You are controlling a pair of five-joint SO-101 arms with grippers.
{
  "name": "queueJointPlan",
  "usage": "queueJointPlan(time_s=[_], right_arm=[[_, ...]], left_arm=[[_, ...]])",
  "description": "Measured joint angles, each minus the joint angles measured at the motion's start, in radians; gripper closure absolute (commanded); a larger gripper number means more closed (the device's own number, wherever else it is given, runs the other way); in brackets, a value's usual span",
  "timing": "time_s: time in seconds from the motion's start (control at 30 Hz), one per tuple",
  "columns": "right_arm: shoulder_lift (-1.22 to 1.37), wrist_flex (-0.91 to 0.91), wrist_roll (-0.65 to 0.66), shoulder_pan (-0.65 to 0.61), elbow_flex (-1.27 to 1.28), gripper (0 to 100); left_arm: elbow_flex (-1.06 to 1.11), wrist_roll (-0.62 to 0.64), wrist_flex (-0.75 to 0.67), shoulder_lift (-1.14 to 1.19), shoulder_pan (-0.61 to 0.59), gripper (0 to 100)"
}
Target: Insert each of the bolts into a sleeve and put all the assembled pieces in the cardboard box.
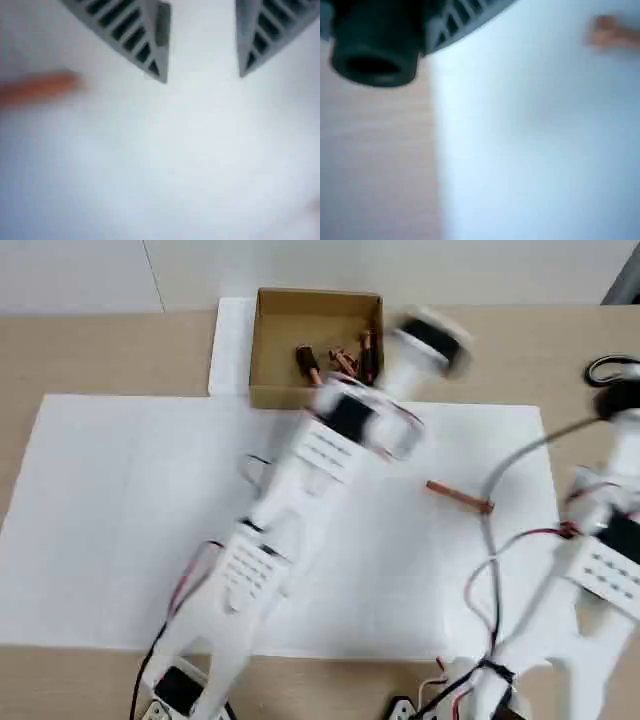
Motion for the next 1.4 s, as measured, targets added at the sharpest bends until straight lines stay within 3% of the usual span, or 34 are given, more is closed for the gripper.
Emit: queueJointPlan(time_s=[0.07,0.23,0.53,0.77,1.07,1.4], right_arm=[[0.002,0.000,-0.043,-0.104,0.009,99.6],[0.005,-0.054,-0.232,-0.358,0.052,99.6],[0.021,-0.250,-0.477,-0.744,0.244,99.5],[0.163,-0.428,-0.496,-0.793,0.376,98.5],[0.270,-0.471,-0.496,-0.790,0.376,73.2],[0.275,-0.471,-0.496,-0.793,0.377,71.8]], left_arm=[[-0.026,0.089,0.035,0.000,-0.075,91],[-0.044,0.175,0.097,0.000,-0.140,91],[-0.012,0.534,0.101,0.000,-0.244,91],[0.021,0.565,0.101,0.000,-0.310,91],[0.049,0.565,0.101,0.000,-0.327,91],[0.068,0.565,0.101,0.000,-0.327,91]])
